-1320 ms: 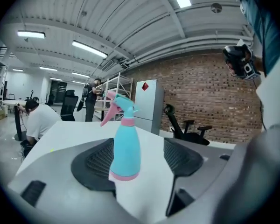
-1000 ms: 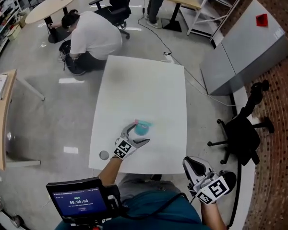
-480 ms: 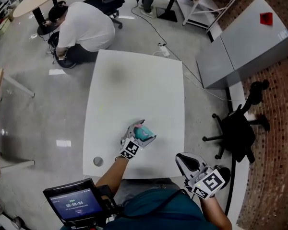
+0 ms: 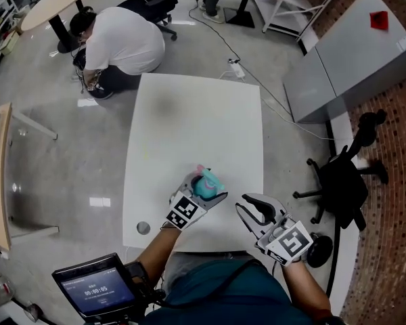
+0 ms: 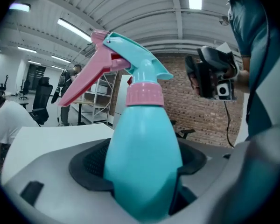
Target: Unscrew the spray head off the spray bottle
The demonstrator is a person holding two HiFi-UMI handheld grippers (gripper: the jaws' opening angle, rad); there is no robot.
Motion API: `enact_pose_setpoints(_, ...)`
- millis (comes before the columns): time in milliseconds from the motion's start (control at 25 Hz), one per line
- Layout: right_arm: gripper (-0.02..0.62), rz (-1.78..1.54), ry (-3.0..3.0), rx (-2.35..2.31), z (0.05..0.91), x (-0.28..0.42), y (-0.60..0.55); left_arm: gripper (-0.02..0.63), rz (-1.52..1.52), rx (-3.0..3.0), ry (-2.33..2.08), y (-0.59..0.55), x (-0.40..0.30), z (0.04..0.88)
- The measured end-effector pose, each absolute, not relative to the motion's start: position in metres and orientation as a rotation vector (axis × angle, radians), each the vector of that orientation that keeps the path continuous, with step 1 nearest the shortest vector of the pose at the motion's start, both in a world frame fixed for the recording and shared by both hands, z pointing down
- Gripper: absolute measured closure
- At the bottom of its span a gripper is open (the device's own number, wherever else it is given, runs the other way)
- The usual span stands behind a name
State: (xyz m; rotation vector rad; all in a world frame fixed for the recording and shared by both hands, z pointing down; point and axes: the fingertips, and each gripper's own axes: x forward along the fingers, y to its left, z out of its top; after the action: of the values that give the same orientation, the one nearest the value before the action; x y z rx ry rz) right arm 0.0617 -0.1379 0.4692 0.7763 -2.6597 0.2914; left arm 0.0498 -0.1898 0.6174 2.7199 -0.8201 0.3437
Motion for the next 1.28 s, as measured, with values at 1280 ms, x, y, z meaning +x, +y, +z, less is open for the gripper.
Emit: enact_pose_setpoints(1280, 0.465, 0.159, -2.959, -0.072, 0.347, -0.007, -0.092, 0.222, 0.356, 2.900, -0.242, -0.095, 0.089, 0.415)
